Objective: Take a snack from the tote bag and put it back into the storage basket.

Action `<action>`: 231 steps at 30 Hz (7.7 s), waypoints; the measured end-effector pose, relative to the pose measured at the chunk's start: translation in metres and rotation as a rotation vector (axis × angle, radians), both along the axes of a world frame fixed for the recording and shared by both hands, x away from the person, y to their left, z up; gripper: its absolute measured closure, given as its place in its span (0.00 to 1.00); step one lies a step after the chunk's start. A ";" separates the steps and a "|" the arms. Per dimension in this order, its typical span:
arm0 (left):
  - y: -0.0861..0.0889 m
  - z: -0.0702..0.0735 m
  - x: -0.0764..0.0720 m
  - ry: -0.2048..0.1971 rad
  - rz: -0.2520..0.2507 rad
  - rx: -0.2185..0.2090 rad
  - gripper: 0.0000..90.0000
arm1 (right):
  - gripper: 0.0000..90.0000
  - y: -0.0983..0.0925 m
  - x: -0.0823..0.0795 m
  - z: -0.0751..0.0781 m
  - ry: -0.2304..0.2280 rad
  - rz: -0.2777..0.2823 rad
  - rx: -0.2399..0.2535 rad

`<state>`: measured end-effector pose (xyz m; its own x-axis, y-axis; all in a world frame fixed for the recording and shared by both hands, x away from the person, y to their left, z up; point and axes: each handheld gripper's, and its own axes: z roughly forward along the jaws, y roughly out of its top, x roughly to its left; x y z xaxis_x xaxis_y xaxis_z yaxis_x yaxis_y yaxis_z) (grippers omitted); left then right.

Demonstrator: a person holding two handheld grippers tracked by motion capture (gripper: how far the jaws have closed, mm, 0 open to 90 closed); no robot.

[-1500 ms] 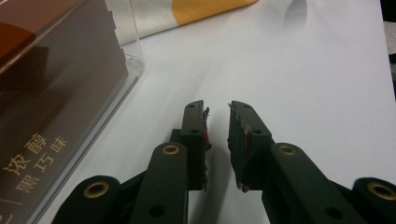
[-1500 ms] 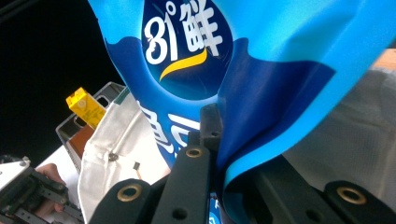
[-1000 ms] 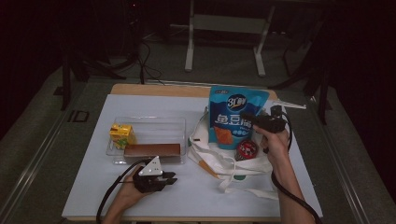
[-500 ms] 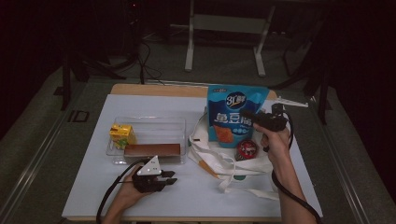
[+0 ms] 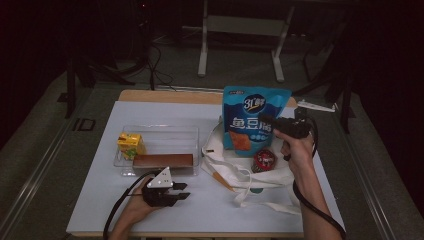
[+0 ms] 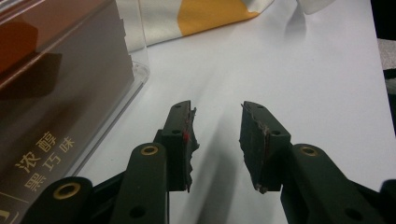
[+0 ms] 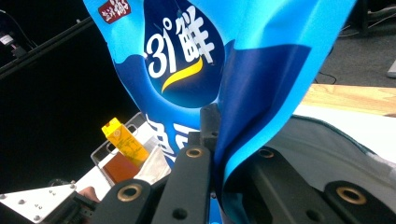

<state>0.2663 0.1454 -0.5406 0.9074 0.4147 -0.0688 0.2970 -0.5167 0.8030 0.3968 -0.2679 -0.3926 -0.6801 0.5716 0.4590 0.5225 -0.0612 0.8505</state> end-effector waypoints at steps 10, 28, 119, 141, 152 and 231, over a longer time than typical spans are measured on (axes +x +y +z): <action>-0.001 0.000 0.000 -0.001 -0.006 0.005 0.72 | 1.00 -0.003 -0.002 0.003 0.013 -0.016 0.040; -0.001 0.000 0.000 0.000 -0.011 0.003 0.71 | 1.00 0.001 -0.012 0.023 -0.017 0.017 0.069; -0.002 0.000 -0.001 -0.009 -0.037 0.013 0.71 | 1.00 0.104 -0.019 0.064 -0.047 0.235 0.161; -0.002 0.000 -0.002 -0.009 -0.043 0.008 0.71 | 1.00 0.146 -0.012 0.069 -0.037 0.255 0.172; -0.002 0.000 -0.002 -0.013 -0.047 0.010 0.71 | 1.00 0.166 -0.007 0.069 -0.037 0.274 0.185; -0.002 0.000 -0.005 -0.033 -0.055 0.006 0.71 | 1.00 0.242 0.027 -0.006 0.057 0.090 0.167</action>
